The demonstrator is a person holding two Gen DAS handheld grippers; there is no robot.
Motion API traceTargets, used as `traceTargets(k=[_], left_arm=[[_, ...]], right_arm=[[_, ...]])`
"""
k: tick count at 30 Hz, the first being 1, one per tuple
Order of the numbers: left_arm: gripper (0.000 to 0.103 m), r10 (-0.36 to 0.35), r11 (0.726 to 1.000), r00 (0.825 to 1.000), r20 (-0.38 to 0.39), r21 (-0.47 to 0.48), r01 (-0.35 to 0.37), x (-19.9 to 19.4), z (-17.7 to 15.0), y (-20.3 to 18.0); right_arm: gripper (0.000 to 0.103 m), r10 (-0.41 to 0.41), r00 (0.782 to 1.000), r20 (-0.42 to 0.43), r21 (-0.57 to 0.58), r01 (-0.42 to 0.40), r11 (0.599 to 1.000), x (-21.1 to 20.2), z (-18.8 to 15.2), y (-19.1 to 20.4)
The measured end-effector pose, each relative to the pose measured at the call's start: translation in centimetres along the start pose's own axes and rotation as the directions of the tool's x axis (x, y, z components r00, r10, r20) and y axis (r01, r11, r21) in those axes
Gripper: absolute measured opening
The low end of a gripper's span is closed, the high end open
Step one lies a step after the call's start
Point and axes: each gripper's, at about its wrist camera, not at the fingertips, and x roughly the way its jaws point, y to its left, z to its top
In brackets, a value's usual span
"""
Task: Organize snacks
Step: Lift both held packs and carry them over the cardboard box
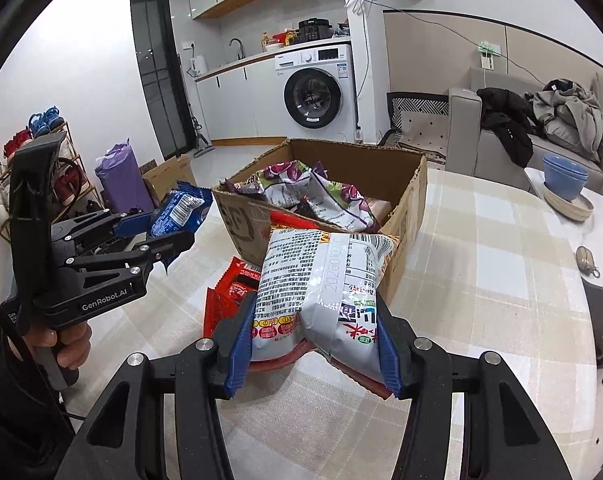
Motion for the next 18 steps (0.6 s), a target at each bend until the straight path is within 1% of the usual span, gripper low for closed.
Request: traceTargets(k=[6, 18], left_arm=[[0.041, -0.017, 1.000, 1.000, 0.022, -0.009, 0.017, -1.6, 1.0, 0.4], [0.041, -0.069, 0.996, 0.996, 0.061, -0.059, 0.072, -4.2, 3.0, 2.0]], right_arm=[[0.054, -0.011, 0.999, 0.031, 0.018, 0.010, 1.000, -0.7, 0.3, -0.2], [0.054, -0.032, 0.995, 0.092, 0.059, 0.027, 0.998, -1.5, 1.1, -0.4]])
